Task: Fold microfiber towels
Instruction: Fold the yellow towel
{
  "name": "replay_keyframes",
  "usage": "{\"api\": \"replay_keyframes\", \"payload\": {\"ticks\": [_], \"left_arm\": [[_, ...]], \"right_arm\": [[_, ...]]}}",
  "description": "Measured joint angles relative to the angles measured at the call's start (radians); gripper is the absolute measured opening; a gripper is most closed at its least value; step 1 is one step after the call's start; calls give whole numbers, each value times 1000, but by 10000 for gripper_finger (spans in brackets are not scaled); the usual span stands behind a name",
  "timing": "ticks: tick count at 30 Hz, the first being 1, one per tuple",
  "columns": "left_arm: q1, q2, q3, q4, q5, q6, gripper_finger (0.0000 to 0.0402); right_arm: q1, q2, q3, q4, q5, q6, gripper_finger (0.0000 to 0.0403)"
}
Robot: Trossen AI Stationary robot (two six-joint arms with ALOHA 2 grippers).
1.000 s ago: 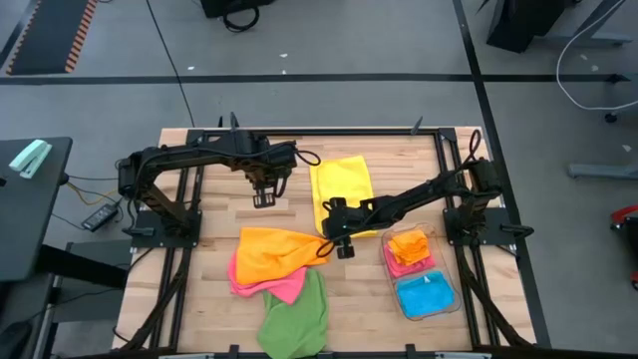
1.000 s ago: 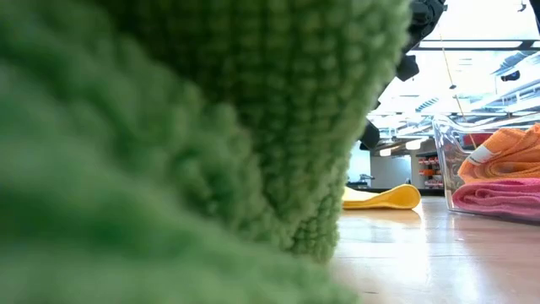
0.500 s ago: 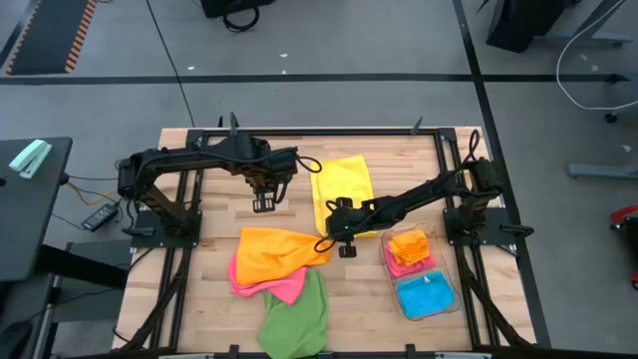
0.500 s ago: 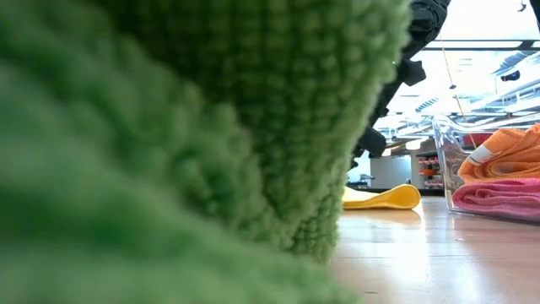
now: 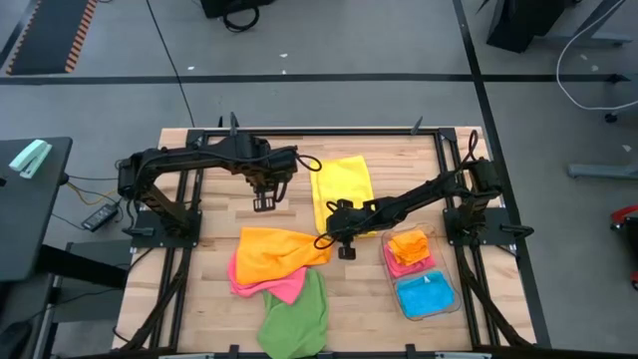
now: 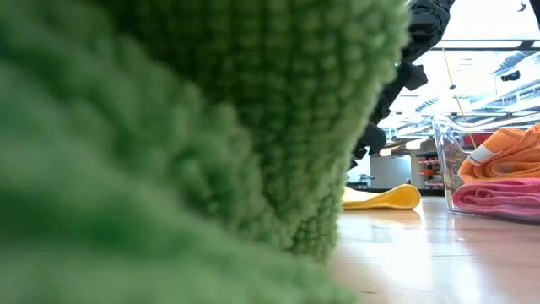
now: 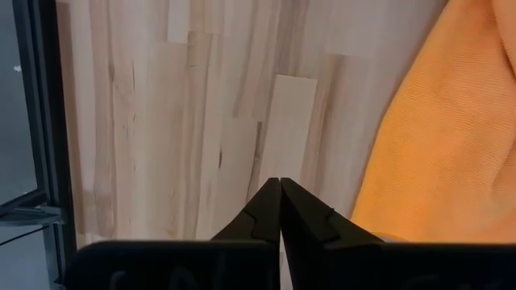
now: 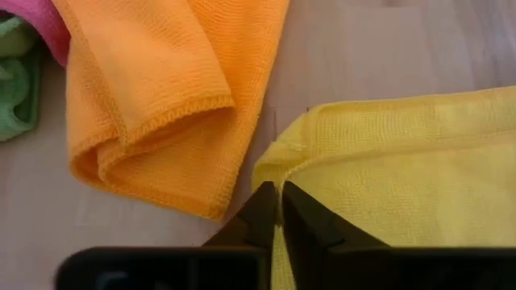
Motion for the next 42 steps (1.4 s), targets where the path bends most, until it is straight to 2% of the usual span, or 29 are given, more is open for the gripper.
{"api": "replay_keyframes", "payload": {"ticks": [3,8,13,16,23,25,34,42], "left_arm": [[0,0,0,0,0,-1,16],[0,0,0,0,0,-2,26],[0,0,0,-1,0,0,19],[-1,0,0,-1,0,5,13],[0,0,0,-3,0,4,23],[0,0,0,-2,0,5,24],[0,0,0,-3,0,6,13],[0,0,0,-3,0,5,28]], "right_arm": [[-3,0,0,3,-3,-2,9],[-25,-9,11,14,-38,27,5],[-29,-29,67,1,-72,5,4],[-28,-27,106,-57,-72,-10,3],[-29,-26,167,-24,-36,-22,2],[-31,-2,160,31,-32,-41,2],[-35,141,151,86,-73,-36,13],[-35,157,152,91,-110,-29,40]]}}
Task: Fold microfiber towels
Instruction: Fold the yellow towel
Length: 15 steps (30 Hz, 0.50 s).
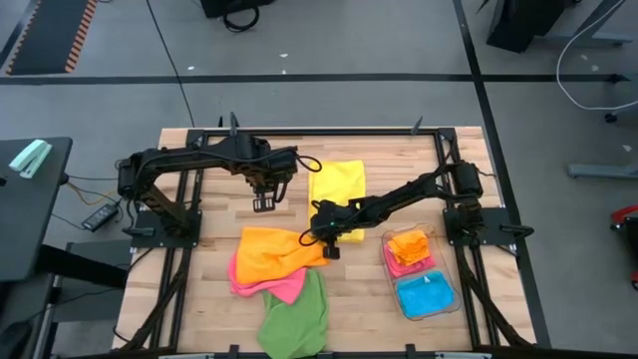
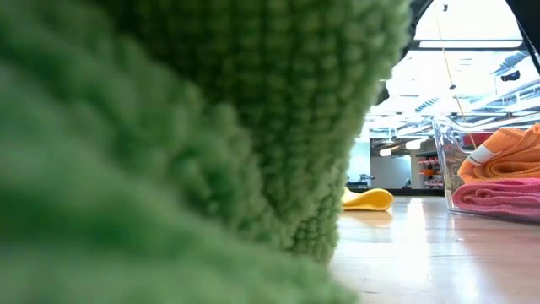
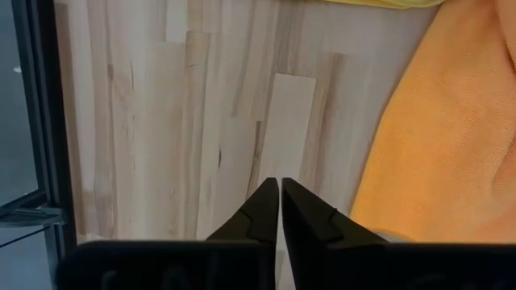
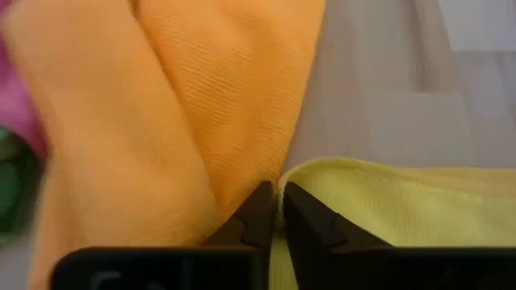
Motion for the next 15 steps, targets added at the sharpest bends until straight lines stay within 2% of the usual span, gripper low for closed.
{"api": "replay_keyframes", "payload": {"ticks": [5,10,15], "left_arm": [[0,0,0,-4,0,6,25],[0,0,0,-45,0,7,14],[0,0,0,-78,0,-19,14]], "right_arm": [[-12,-81,0,-75,-19,-26,102],[-80,-196,1,-172,-21,-101,163],[-212,-205,0,-161,-5,-205,182]]}}
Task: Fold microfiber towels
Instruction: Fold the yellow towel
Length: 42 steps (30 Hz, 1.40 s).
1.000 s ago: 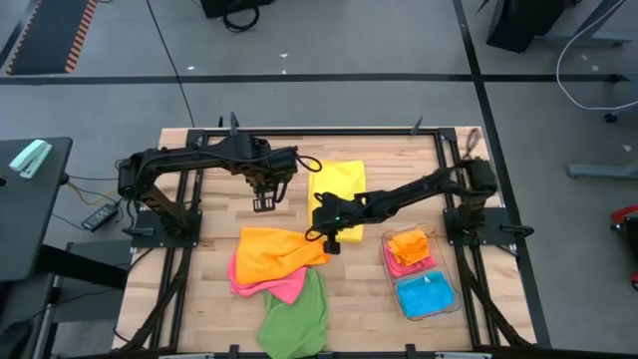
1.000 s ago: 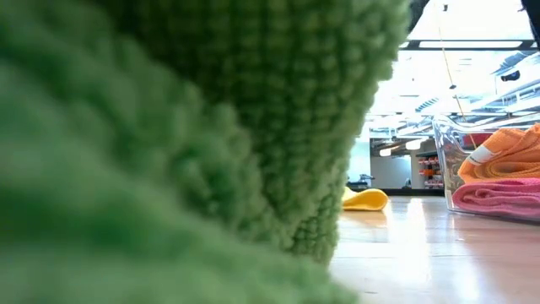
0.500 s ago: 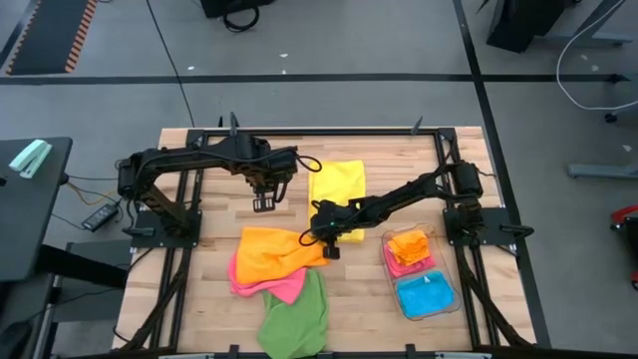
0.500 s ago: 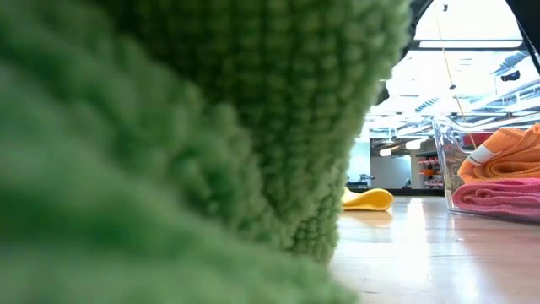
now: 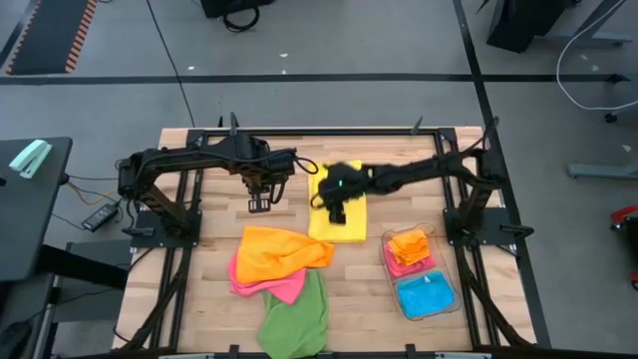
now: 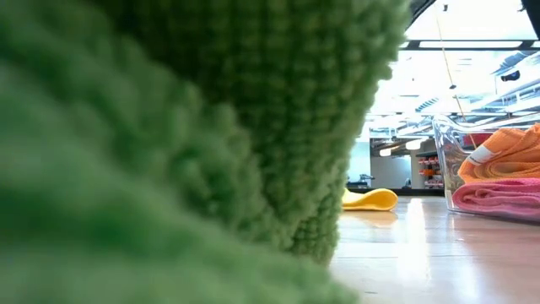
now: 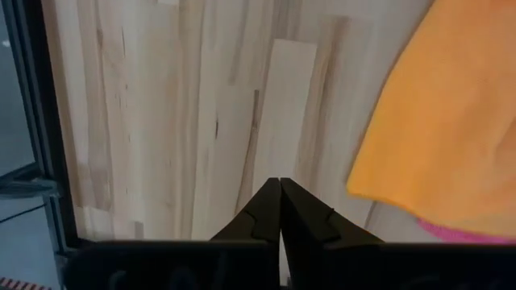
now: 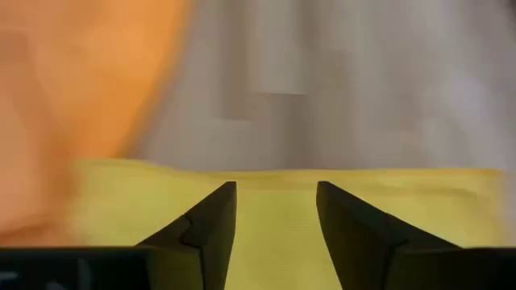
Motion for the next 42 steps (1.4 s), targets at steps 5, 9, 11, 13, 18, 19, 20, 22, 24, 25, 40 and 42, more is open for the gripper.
{"api": "replay_keyframes", "payload": {"ticks": [5,9,11,13,18,19,20,22,24,25,40,42], "left_arm": [[-7,-74,-112,193,0,82,10],[-8,-148,-260,381,0,152,9],[-4,-187,-331,488,1,172,16],[-3,-213,-398,597,0,191,24],[-1,-257,-558,877,1,261,28],[2,-261,-588,941,2,285,26],[9,-261,-617,1006,2,308,24],[31,-260,-673,1144,0,346,18],[57,-250,-718,1277,6,377,13],[73,-244,-737,1332,23,386,11],[188,148,-704,1753,139,131,35],[188,207,-649,1739,139,123,40]], "right_arm": [[-131,5,0,5,-16,-48,170],[-212,5,0,-2,-111,-94,158],[-245,12,0,1,-138,-128,155],[-274,15,-1,-4,-146,-147,155],[-307,14,-1,0,-157,-124,155],[-309,14,-1,5,-157,-120,155],[-309,14,-1,7,-156,-116,155],[-306,14,-1,7,-156,-103,154],[-302,14,-1,7,-156,-80,154],[-299,13,-1,7,-157,-66,154],[-179,-112,-68,-124,-90,61,154],[-162,-125,-91,-123,-72,83,154]]}}
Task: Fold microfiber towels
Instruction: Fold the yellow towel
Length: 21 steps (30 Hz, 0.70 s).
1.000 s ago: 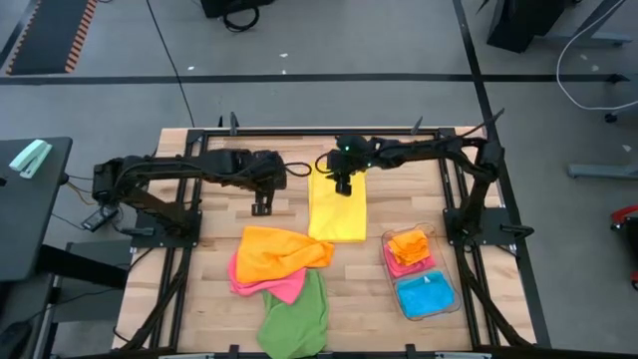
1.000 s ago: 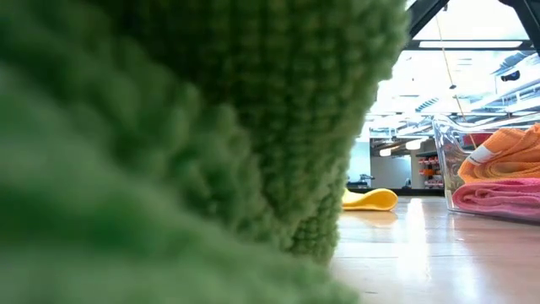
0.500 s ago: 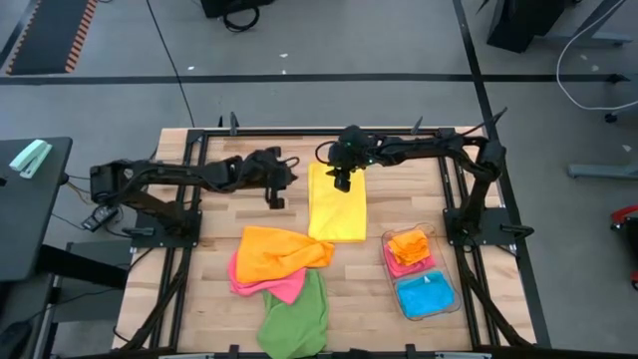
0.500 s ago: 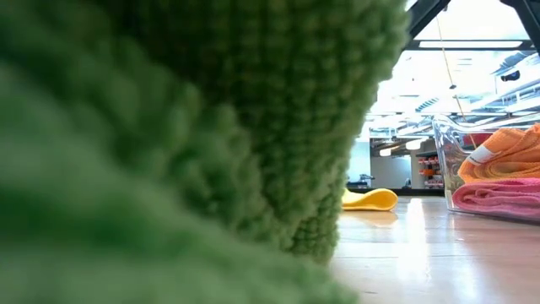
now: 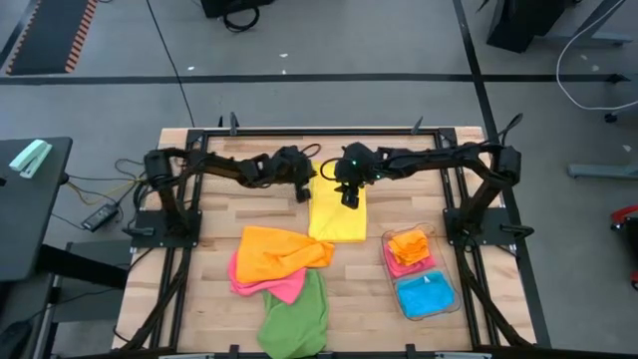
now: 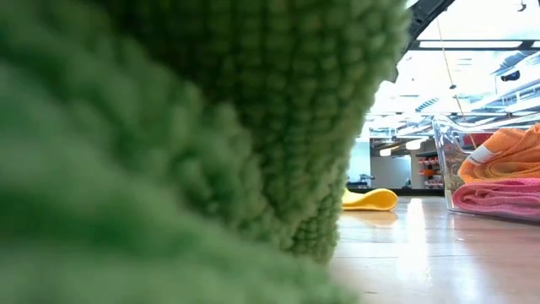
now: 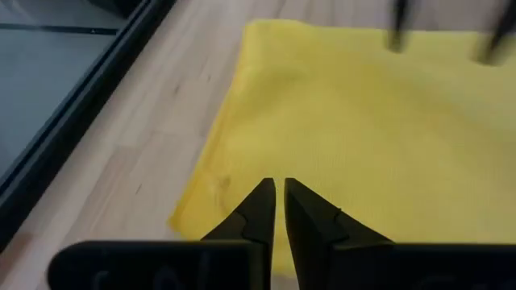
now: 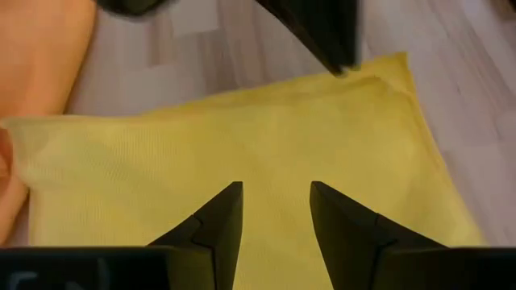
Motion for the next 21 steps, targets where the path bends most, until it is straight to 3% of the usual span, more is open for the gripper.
{"api": "replay_keyframes", "payload": {"ticks": [4,9,15,21], "left_arm": [[2,74,94,-81,-4,4,58],[6,116,170,-131,-35,51,113],[6,136,170,-111,-135,139,180],[19,178,169,-91,-142,127,195]], "right_arm": [[27,-33,-60,1,53,44,154],[76,-101,-143,44,138,106,154],[129,-185,-285,236,192,135,154],[128,-217,-335,289,194,133,154]]}}
